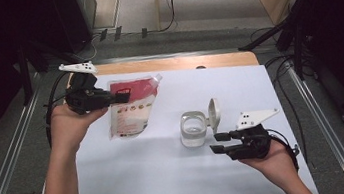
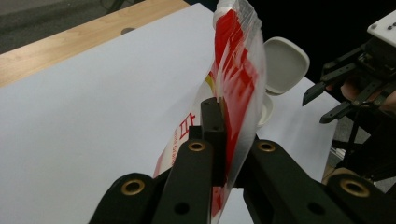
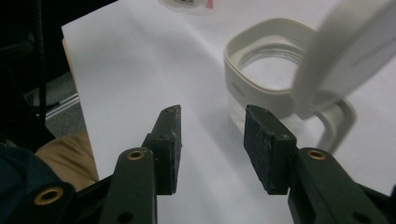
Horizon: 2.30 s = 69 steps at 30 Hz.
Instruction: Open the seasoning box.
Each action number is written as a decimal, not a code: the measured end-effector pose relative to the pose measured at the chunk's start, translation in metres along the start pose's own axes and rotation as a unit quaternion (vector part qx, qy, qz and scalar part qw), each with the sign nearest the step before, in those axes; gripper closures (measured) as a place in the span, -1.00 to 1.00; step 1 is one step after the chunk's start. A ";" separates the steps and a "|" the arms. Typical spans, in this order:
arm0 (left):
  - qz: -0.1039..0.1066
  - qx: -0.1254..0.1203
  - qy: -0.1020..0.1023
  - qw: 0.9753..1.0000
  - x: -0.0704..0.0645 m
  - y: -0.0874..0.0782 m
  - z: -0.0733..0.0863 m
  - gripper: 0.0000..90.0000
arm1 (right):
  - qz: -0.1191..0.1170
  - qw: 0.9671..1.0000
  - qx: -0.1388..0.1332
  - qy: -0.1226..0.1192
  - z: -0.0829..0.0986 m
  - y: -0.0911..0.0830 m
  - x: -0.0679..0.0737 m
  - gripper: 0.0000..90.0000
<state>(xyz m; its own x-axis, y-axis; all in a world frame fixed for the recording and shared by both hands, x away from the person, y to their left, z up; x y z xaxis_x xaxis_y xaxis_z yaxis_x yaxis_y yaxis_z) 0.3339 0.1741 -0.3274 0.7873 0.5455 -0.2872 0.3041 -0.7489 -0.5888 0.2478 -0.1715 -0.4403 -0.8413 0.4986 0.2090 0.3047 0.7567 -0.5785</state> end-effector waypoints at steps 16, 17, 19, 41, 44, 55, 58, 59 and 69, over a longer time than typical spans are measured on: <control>0.020 0.008 0.019 1.000 -0.023 0.000 -0.005 1.00 | -0.029 0.999 0.010 -0.013 -0.028 0.053 0.033 0.25; 0.022 0.009 0.018 1.000 -0.023 0.000 -0.005 1.00 | -0.029 0.999 0.009 -0.013 -0.030 0.056 0.035 0.26; 0.022 0.011 0.018 1.000 -0.026 0.000 -0.005 1.00 | -0.024 0.999 0.005 -0.021 -0.032 0.062 0.038 0.26; 0.029 0.029 0.014 0.999 -0.027 0.007 -0.003 1.00 | -0.035 0.999 0.001 -0.006 -0.038 0.144 0.047 0.21; 0.031 0.029 0.012 0.999 -0.029 0.007 -0.003 1.00 | -0.028 1.000 -0.004 0.000 -0.037 0.154 0.045 0.21; 0.043 0.019 0.002 0.999 -0.033 0.003 -0.006 1.00 | -0.010 0.999 -0.027 0.017 -0.033 0.179 0.039 0.23; 0.046 0.017 0.000 0.999 -0.035 0.003 -0.006 1.00 | -0.008 0.999 -0.027 0.021 -0.031 0.182 0.038 0.24; 0.048 0.016 -0.001 0.999 -0.035 0.003 -0.006 1.00 | -0.007 0.999 -0.026 0.022 -0.031 0.183 0.037 0.24; 0.076 0.037 -0.020 0.996 -0.042 0.010 -0.007 1.00 | 0.025 0.997 -0.063 -0.022 -0.028 0.187 0.034 0.01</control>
<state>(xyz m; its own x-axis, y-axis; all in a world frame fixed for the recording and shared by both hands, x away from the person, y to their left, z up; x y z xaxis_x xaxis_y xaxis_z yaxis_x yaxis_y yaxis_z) 0.3076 0.1410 -0.3164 0.7993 0.4435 -0.4055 0.1421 -0.7951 -0.5896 0.2887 -0.0009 -0.5193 -0.8418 0.5198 0.1453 0.3980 0.7797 -0.4833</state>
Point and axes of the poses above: each handheld gripper's, and its own axes: y roughly forward along the jaws, z roughly out of its underside, x roughly to its left, the point moved 4 cm from there along y, roughly forward along the jaws, and after that the axes turned 1 degree about z, right-handed, at the moved point
